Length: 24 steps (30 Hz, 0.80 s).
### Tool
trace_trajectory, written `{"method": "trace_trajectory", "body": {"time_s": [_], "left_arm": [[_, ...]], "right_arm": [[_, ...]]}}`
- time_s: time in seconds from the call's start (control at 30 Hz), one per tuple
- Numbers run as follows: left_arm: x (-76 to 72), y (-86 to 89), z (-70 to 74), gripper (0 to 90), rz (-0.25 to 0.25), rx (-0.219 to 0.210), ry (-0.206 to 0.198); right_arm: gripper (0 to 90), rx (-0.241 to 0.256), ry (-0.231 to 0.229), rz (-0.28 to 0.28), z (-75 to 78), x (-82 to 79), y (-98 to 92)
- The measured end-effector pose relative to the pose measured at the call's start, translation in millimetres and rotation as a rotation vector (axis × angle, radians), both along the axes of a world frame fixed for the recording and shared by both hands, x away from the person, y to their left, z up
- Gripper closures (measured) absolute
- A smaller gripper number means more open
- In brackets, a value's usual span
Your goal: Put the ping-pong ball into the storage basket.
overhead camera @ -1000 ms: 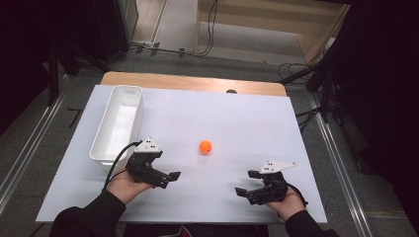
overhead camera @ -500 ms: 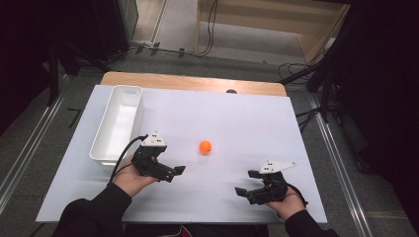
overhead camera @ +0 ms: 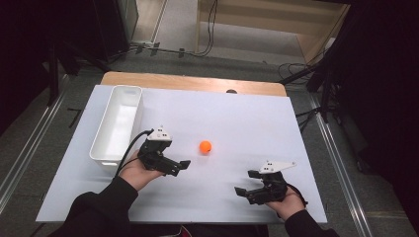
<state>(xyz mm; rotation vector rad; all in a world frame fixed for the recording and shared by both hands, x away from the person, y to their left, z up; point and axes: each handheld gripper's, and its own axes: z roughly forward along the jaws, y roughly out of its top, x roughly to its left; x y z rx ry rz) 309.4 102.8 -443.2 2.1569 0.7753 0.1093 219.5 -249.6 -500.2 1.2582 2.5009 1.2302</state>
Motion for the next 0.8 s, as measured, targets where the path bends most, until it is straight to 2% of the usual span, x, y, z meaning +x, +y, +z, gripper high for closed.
{"method": "trace_trajectory", "body": {"time_s": [0.17,0.63,0.8], "left_arm": [[3.5,-7.2,-0.5,0.0,-0.002,0.01,-0.01],[14.3,-25.3,2.8,0.0,-0.013,0.0,-0.02],[17.2,-29.5,1.8,0.0,-0.021,0.014,-0.029]], "right_arm": [[13.2,-0.004,0.003,-0.001,0.0,-0.4,0.1],[13.2,-0.01,0.003,0.005,-0.1,-0.5,0.1],[13.2,-0.01,0.001,0.004,-0.2,-0.5,0.5]]}}
